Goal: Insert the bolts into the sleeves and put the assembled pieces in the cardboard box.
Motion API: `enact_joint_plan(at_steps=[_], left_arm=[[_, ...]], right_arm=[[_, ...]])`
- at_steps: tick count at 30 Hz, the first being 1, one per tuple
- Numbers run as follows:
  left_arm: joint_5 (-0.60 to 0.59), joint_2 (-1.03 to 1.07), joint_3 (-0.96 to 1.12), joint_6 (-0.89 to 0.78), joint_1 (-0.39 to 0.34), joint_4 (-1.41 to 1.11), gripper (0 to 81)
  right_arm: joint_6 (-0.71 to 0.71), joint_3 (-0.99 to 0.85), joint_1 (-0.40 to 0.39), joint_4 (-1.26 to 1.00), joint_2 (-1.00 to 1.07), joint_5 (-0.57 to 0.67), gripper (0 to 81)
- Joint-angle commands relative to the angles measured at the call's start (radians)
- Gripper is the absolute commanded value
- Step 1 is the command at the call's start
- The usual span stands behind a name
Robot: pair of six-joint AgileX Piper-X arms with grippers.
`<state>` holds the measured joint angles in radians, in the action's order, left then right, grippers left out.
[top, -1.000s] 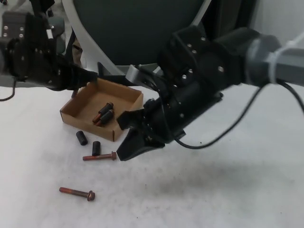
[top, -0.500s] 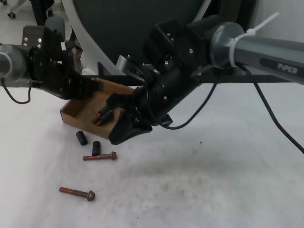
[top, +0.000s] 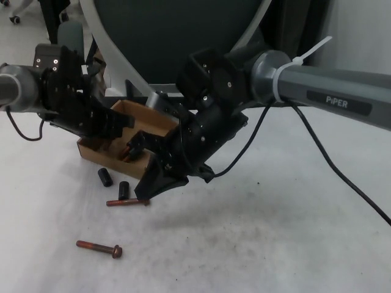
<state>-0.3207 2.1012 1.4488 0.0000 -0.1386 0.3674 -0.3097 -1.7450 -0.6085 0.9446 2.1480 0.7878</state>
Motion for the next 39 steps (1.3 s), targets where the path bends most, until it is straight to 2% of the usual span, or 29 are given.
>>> enact_joint_plan(at_steps=[1, 6, 10, 14, 17, 19, 21, 23, 25, 28, 29, 30, 35, 39], left_arm=[[-0.016, -0.007, 0.014, 0.0, 0.001, -0.005, 0.1], [-0.064, -0.007, 0.014, -0.037, 0.001, -0.005, 10.2], [-0.088, -0.011, 0.014, -0.084, 0.01, -0.007, 23.2], [-0.18, -0.015, 0.014, -0.135, 0.032, -0.013, 37.2], [-0.258, -0.015, 0.014, -0.183, 0.051, -0.013, 43.7], [-0.305, -0.015, 0.014, -0.214, 0.064, -0.013, 44.9], [-0.38, -0.017, 0.014, -0.256, 0.077, -0.01, 43.5], [-0.436, -0.027, 0.014, -0.286, 0.086, 0.002, 38.5], [-0.47, -0.044, 0.014, -0.272, 0.093, 0.025, 30.3], [-0.494, -0.092, 0.014, -0.166, 0.094, 0.077, 13.3], [-0.494, -0.118, 0.014, -0.119, 0.094, 0.107, 4.5], [-0.494, -0.142, 0.014, -0.069, 0.094, 0.129, 0.6], [-0.491, -0.258, 0.012, 0.118, 0.094, 0.211, 0.8], [-0.455, -0.357, -0.029, 0.182, 0.094, 0.23, 0.8]], right_arm=[[-0.008, -0.012, 0.005, -0.028, -0.004, 0.02, 0.2], [-0.062, -0.012, 0.005, -0.075, 0.002, 0.02, 0.2], [-0.076, -0.012, 0.005, -0.077, 0.009, 0.02, 0.2], [-0.084, -0.012, 0.005, -0.088, 0.009, 0.02, 0.2], [-0.11, -0.012, 0.005, -0.113, 0.009, 0.02, 0.2], [-0.118, -0.012, 0.005, -0.127, 0.009, 0.02, 0.2], [-0.118, -0.012, 0.005, -0.13, 0.011, 0.001, 0.2], [-0.118, -0.012, 0.005, -0.13, 0.018, 0.001, 0.2], [-0.12, -0.012, 0.005, -0.125, 0.031, 0.005, 0.2], [-0.148, -0.012, 0.005, -0.125, 0.05, 0.009, 0.2], [-0.154, -0.012, 0.005, -0.125, 0.055, 0.009, 0.2], [-0.163, -0.012, 0.005, -0.125, 0.059, 0.009, 0.2], [-0.161, -0.012, 0.005, -0.125, 0.069, -0.04, 0.2], [-0.152, -0.012, 0.005, -0.125, 0.069, -0.104, 0.2]])
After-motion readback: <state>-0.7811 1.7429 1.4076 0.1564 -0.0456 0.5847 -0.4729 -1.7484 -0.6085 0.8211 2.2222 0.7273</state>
